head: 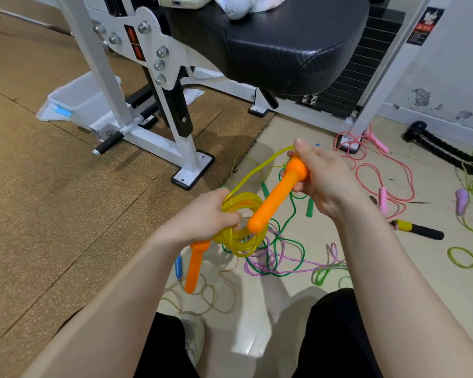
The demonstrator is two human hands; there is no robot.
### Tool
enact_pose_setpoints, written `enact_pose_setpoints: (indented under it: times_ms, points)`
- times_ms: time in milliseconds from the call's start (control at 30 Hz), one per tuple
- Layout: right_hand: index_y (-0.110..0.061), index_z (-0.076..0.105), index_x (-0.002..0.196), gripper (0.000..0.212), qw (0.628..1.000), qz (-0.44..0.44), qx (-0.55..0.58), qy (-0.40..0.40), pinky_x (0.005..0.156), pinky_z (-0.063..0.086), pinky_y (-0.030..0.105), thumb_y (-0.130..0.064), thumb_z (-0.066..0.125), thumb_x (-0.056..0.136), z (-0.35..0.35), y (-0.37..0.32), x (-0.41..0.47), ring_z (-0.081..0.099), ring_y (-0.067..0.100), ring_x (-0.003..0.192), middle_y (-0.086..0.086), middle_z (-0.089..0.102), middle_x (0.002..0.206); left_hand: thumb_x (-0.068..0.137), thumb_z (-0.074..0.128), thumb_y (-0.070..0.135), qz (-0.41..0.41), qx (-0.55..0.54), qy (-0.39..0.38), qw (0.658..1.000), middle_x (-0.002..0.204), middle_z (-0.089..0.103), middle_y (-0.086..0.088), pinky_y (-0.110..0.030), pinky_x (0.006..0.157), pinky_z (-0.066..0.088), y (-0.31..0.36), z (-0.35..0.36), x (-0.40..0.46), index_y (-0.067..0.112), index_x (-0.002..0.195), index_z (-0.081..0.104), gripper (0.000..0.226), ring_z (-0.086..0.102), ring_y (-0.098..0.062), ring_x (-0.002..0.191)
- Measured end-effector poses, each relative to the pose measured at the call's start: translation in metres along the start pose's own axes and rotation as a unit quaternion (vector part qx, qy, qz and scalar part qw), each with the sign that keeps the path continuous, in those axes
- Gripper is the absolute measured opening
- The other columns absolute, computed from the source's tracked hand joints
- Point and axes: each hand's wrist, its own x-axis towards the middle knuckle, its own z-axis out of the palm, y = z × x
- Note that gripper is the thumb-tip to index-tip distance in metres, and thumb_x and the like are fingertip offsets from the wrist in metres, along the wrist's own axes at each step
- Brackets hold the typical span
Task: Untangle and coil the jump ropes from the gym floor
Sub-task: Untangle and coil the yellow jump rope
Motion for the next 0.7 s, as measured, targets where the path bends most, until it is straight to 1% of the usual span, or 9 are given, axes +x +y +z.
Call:
enact_pose_setpoints:
  times_ms: [100, 167, 300, 367, 433, 467, 567, 600, 700]
  points:
    - [-0.021, 0.049, 0.084, 0.013, 0.985, -0.106, -0.109, 0.075, 0.051, 0.046, 0.035, -0.026, 0.054, 0.094, 0.007, 0.005, -0.005, 0.055, 0.023, 0.05, 0.01, 0.06, 0.07, 0.079, 0.07, 0.02, -0.034, -0.141, -0.065, 0.987, 0.081, 0.065, -0.007, -0.035, 0.073, 0.05, 0.001, -0.004, -0.001, 0.008, 0.092, 0.061, 0.02, 0.06, -0.015, 0.074]
    - [-0.023, 0.048, 0.087, 0.01, 0.961, -0.187, -0.167, 0.118, 0.058, 0.046, 0.035, -0.027, 0.055, 0.093, 0.018, 0.013, -0.012, 0.056, 0.023, 0.058, 0.011, 0.06, 0.076, 0.086, 0.063, 0.014, -0.069, -0.214, -0.079, 0.971, 0.088, 0.064, -0.012, -0.035, 0.074, 0.05, 0.0, -0.01, -0.001, 0.004, 0.102, 0.059, 0.02, 0.06, -0.02, 0.078]
    - [-0.01, 0.044, 0.108, 0.028, 0.853, -0.423, -0.288, 0.106, 0.077, 0.033, 0.016, -0.027, 0.049, 0.086, 0.06, 0.036, -0.039, 0.039, 0.006, 0.088, 0.001, 0.042, 0.101, 0.091, 0.051, 0.008, -0.074, -0.33, -0.022, 0.941, 0.074, 0.066, -0.003, -0.024, 0.063, 0.051, -0.001, -0.018, -0.002, 0.011, 0.089, 0.06, 0.01, 0.061, -0.014, 0.066]
    - [-0.014, 0.042, 0.112, 0.028, 0.782, -0.499, -0.36, 0.098, 0.084, 0.033, 0.026, -0.023, 0.048, 0.086, 0.069, 0.054, -0.044, 0.041, 0.015, 0.098, 0.001, 0.038, 0.11, 0.092, 0.047, 0.006, -0.061, -0.394, 0.011, 0.917, 0.068, 0.068, 0.0, -0.022, 0.058, 0.053, 0.0, -0.019, -0.003, 0.012, 0.088, 0.06, 0.015, 0.064, -0.012, 0.063]
    - [-0.018, 0.043, 0.122, 0.034, 0.725, -0.508, -0.446, 0.134, 0.09, 0.031, 0.034, -0.025, 0.048, 0.089, 0.068, 0.07, -0.04, 0.039, 0.021, 0.111, 0.001, 0.037, 0.119, 0.093, 0.047, 0.007, -0.052, -0.404, 0.03, 0.913, 0.08, 0.071, -0.005, -0.025, 0.062, 0.056, -0.002, -0.018, -0.004, 0.01, 0.1, 0.061, 0.016, 0.067, -0.015, 0.072]
    - [-0.02, 0.042, 0.126, 0.036, 0.715, -0.498, -0.469, 0.147, 0.094, 0.03, 0.036, -0.027, 0.047, 0.091, 0.066, 0.076, -0.039, 0.037, 0.023, 0.117, 0.002, 0.036, 0.124, 0.094, 0.047, 0.008, -0.049, -0.391, 0.037, 0.918, 0.089, 0.071, -0.009, -0.028, 0.068, 0.058, -0.003, -0.017, -0.004, 0.009, 0.107, 0.06, 0.018, 0.068, -0.019, 0.081]
    - [-0.029, 0.043, 0.127, 0.03, 0.727, -0.484, -0.471, 0.129, 0.104, 0.025, 0.039, -0.031, 0.039, 0.098, 0.065, 0.085, -0.04, 0.03, 0.027, 0.128, 0.006, 0.03, 0.14, 0.094, 0.049, 0.011, -0.024, -0.349, 0.016, 0.937, 0.098, 0.07, -0.011, -0.033, 0.076, 0.057, -0.002, -0.012, -0.004, 0.008, 0.113, 0.061, 0.023, 0.067, -0.023, 0.092]
    - [-0.031, 0.046, 0.126, 0.029, 0.753, -0.477, -0.441, 0.103, 0.108, 0.022, 0.037, -0.033, 0.036, 0.099, 0.064, 0.086, -0.04, 0.027, 0.028, 0.131, 0.005, 0.027, 0.144, 0.094, 0.049, 0.012, -0.009, -0.341, 0.007, 0.94, 0.093, 0.071, -0.007, -0.032, 0.074, 0.056, 0.001, -0.011, -0.005, 0.009, 0.109, 0.064, 0.021, 0.067, -0.019, 0.088]
    - [-0.037, 0.058, 0.12, 0.028, 0.897, -0.376, -0.234, 0.013, 0.113, 0.02, 0.025, -0.033, 0.047, 0.095, 0.06, 0.076, -0.044, 0.02, 0.014, 0.139, -0.009, 0.02, 0.152, 0.095, 0.048, 0.01, -0.007, -0.323, 0.038, 0.946, 0.099, 0.071, -0.008, -0.034, 0.081, 0.056, 0.003, -0.008, -0.001, 0.009, 0.112, 0.061, 0.022, 0.068, -0.021, 0.093]
